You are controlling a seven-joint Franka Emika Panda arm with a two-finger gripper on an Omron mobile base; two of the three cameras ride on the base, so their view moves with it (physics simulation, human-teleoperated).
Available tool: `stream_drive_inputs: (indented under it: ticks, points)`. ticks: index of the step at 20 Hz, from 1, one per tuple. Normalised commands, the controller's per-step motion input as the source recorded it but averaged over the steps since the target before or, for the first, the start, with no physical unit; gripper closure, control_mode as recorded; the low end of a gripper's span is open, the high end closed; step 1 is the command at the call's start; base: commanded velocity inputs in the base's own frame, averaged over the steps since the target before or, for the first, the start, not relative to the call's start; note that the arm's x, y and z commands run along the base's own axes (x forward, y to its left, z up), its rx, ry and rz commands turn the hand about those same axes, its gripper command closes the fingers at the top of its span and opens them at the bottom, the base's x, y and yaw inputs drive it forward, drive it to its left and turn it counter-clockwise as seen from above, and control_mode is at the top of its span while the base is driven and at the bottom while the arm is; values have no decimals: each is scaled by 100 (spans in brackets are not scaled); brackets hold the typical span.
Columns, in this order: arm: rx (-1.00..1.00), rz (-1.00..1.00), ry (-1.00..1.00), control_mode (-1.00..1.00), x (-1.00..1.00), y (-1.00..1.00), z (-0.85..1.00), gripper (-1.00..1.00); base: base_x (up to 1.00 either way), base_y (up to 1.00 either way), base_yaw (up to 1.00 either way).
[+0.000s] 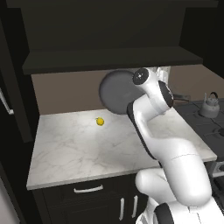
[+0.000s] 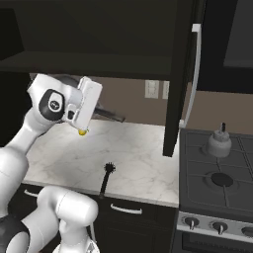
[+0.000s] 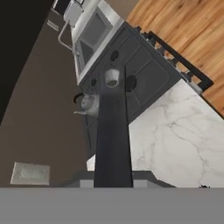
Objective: Pick the pan from the cabinet and place it on the stove. Then turn on the stove burner for the pan.
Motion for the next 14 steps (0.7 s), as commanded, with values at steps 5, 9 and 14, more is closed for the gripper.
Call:
stream_drive_inputs:
  ticks: [5, 9, 14]
  points:
    - [-1, -8, 0, -100, -34, -52, -44, 100, 0, 0, 0]
    - [-3, -10, 0, -100, -47, -53, -35, 100, 0, 0, 0]
    - [-4, -10, 0, -100, -52, -58, -32, 100, 0, 0, 0]
